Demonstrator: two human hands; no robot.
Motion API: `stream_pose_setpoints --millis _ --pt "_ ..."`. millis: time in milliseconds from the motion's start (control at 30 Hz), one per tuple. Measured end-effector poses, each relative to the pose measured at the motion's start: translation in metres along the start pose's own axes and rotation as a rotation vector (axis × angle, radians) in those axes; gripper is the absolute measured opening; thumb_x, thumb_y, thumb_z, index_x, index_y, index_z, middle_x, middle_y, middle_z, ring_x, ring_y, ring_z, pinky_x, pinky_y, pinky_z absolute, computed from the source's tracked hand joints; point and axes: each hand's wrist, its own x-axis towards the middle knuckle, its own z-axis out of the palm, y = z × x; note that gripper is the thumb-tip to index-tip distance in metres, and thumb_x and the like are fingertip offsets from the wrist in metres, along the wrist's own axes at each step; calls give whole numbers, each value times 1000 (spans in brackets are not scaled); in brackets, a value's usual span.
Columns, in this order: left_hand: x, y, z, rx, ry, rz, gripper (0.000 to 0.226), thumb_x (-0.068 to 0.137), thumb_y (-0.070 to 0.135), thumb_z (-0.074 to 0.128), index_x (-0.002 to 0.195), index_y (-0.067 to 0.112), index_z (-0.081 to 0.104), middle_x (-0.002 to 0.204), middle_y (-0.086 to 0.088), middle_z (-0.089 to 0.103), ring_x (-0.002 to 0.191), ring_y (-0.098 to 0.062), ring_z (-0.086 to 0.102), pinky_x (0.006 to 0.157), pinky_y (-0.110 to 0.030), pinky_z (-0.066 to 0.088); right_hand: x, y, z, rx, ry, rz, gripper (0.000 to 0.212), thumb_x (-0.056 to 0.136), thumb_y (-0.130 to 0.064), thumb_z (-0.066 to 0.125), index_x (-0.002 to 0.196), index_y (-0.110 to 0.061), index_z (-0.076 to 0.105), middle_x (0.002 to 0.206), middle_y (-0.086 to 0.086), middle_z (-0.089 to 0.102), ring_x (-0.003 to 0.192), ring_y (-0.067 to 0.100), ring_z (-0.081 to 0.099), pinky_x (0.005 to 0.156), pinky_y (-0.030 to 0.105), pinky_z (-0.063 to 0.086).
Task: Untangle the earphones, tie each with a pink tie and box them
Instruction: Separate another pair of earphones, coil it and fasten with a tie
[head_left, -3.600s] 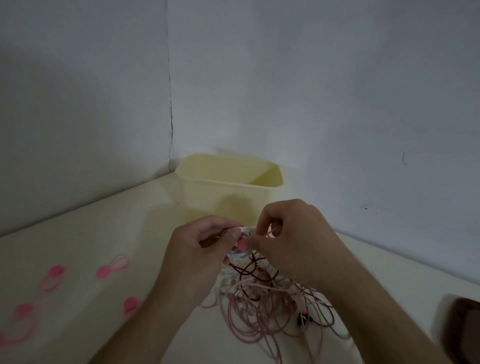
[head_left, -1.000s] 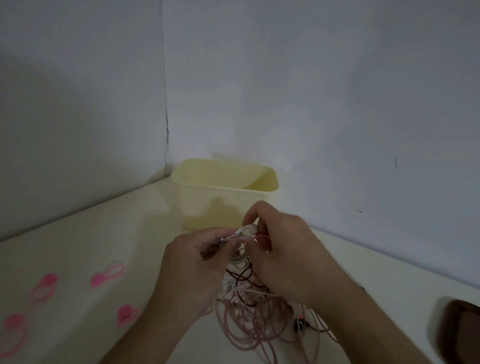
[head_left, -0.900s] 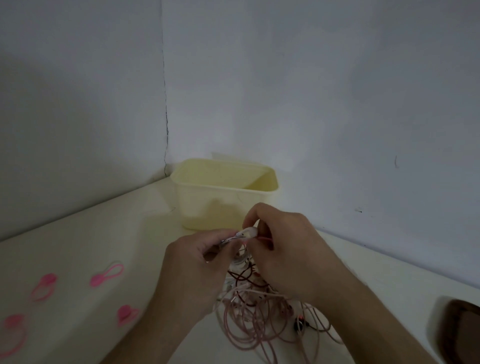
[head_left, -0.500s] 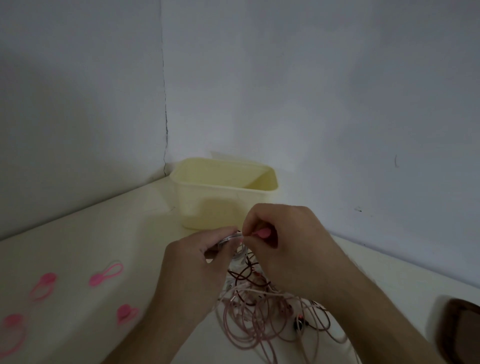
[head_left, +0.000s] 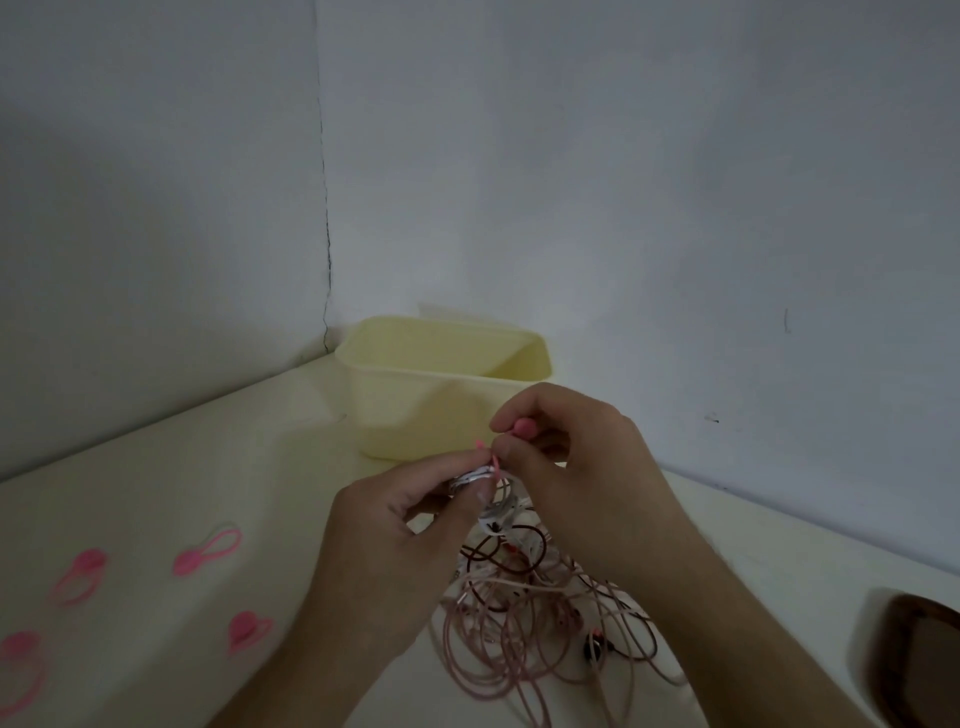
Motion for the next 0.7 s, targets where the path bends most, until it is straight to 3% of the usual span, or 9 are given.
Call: stream_pose_setpoints --millis 200,367,500,633,700 --pt "-1 4 0 -41 16 38 24 84 23 78 102 37 82 98 18 80 94 -10 78 86 -27 61 0 0 1 85 33 40 16 98 -16 72 93 -31 66 80 -5 72 68 7 67 61 20 49" --pt "-1 5 1 -35 23 75 24 85 21 78 102 38 82 98 17 81 92 -11 78 85 -27 61 -2 -4 4 161 78 103 18 95 -17 76 96 -28 62 77 -1 75 60 9 64 54 23 48" --pt "-1 5 1 -17 27 67 28 85 19 79 104 39 80 97 17 81 92 -12 78 85 -33 62 -1 -5 2 122 23 105 14 96 -20 74 83 -24 75 79 -6 77 75 11 73 73 39 62" --pt "-1 7 0 -50 28 63 27 86 20 77 103 41 80 99 17 81 94 -11 78 87 -34 62 -1 -6 1 146 -71 121 25 98 -22 59 88 -26 81 83 0 78 83 27 73 83 56 59" --pt "1 6 -1 -88 31 44 29 86 17 77 102 41 81 100 15 81 95 -12 78 87 -35 61 -2 -8 -1 204 -102 127 26 89 -28 58 92 -24 83 87 2 79 88 25 74 89 58 58"
